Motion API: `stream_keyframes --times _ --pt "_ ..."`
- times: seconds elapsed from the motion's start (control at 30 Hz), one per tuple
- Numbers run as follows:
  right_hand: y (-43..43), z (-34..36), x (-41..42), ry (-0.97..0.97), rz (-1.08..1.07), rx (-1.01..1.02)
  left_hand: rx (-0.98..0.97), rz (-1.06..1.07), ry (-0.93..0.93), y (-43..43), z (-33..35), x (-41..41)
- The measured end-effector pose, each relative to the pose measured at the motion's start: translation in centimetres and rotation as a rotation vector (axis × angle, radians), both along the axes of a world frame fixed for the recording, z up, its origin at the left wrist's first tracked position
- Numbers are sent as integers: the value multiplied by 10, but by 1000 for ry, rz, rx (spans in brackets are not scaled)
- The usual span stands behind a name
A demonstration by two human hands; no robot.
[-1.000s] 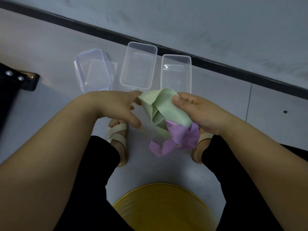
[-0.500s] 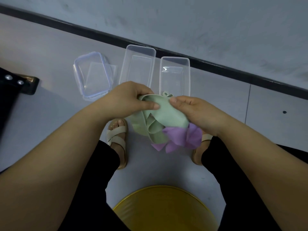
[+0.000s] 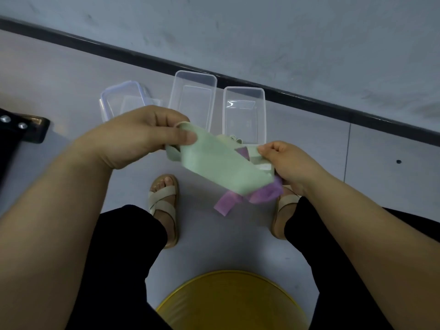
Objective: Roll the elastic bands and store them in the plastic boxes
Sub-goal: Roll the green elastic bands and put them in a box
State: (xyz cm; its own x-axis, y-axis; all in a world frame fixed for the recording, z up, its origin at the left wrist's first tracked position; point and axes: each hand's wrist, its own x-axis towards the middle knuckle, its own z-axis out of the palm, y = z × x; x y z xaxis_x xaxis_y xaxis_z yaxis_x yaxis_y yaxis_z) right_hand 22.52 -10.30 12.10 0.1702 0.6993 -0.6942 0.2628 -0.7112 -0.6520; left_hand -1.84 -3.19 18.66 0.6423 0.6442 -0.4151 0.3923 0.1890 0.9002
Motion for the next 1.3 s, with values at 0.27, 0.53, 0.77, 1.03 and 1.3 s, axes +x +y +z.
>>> stream_keyframes --times 0.27,0.53,0.77,1.03,1.3 --pt "6 9 -2 226 -448 -107 29 -109 340 -5 -8 2" --pt "6 16 -12 423 -315 -98 202 40 428 -28 -29 41" --pt "2 28 -17 413 -52 -73 227 224 281 -23 -37 44" --pt "-3 29 -14 -252 587 150 129 488 425 -13 -44 35" --pt "-6 36 -19 -402 707 299 136 299 474 -18 -49 33"
